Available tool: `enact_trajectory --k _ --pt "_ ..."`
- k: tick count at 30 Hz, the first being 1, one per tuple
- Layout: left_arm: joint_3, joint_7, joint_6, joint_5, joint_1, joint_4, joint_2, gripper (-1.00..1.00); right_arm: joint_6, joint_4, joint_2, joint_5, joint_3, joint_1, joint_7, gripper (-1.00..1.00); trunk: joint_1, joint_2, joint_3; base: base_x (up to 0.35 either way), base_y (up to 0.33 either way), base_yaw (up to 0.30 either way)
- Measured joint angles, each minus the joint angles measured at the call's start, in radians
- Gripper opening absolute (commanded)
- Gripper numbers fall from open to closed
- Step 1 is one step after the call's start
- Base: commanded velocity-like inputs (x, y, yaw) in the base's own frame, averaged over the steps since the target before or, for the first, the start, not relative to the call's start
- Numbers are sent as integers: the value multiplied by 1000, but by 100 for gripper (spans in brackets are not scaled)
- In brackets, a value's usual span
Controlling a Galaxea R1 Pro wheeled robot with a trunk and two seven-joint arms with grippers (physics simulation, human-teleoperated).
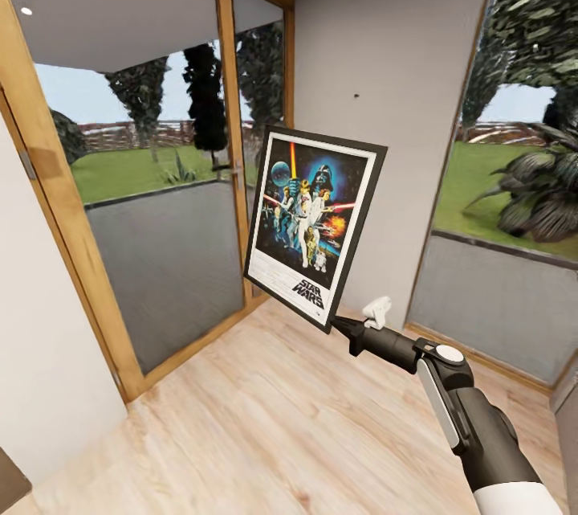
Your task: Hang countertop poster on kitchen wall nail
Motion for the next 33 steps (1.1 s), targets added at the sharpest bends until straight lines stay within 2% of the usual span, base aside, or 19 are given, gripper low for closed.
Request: enact_trajectory --k 25,33 --pt "0 0 1 0 0 0 0 100 -2 -1 0 -3 0 0 1 -100 0 0 0 241 279 -8" --pt "0 0 1 0 0 0 0 100 0 -2 0 -3 0 0 1 -100 0 0 2 241 279 -203"
